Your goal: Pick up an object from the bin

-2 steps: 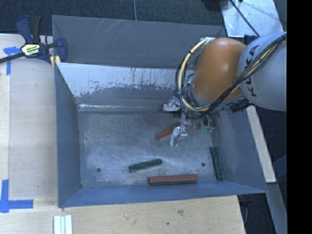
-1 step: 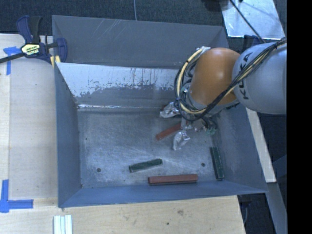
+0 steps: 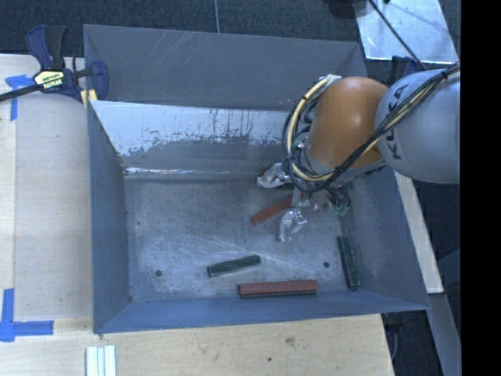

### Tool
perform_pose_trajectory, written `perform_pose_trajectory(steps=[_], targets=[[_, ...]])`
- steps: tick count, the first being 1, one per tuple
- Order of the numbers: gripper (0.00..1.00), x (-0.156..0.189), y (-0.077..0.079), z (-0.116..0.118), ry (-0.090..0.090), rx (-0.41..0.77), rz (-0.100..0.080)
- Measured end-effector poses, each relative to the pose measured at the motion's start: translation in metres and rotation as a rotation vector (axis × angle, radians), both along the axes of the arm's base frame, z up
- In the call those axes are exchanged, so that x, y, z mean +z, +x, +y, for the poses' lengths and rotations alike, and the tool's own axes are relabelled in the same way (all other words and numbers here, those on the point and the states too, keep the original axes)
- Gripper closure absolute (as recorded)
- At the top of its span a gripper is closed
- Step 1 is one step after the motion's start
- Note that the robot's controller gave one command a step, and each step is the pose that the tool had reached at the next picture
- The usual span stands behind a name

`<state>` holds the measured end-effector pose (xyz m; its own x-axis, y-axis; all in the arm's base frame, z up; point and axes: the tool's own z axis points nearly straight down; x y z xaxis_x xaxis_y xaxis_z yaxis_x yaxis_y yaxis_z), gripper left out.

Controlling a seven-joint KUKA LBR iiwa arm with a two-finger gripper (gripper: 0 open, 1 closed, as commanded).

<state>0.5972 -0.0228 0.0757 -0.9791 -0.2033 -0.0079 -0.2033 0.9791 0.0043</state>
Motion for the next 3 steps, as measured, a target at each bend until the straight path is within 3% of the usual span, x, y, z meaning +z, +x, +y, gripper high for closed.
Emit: perform_pose_trajectory(steps=[1, 2, 3], targets=[[0.0, 0.0004, -0.0025, 0.0018, -0.006, 0.209, -0.01], [1.0, 0.0054, 0.0055, 0.0014, -0.003, 0.0, -0.014], [1.0, 0.0054, 0.0054, 0.0014, -0.003, -0.001, -0.014]])
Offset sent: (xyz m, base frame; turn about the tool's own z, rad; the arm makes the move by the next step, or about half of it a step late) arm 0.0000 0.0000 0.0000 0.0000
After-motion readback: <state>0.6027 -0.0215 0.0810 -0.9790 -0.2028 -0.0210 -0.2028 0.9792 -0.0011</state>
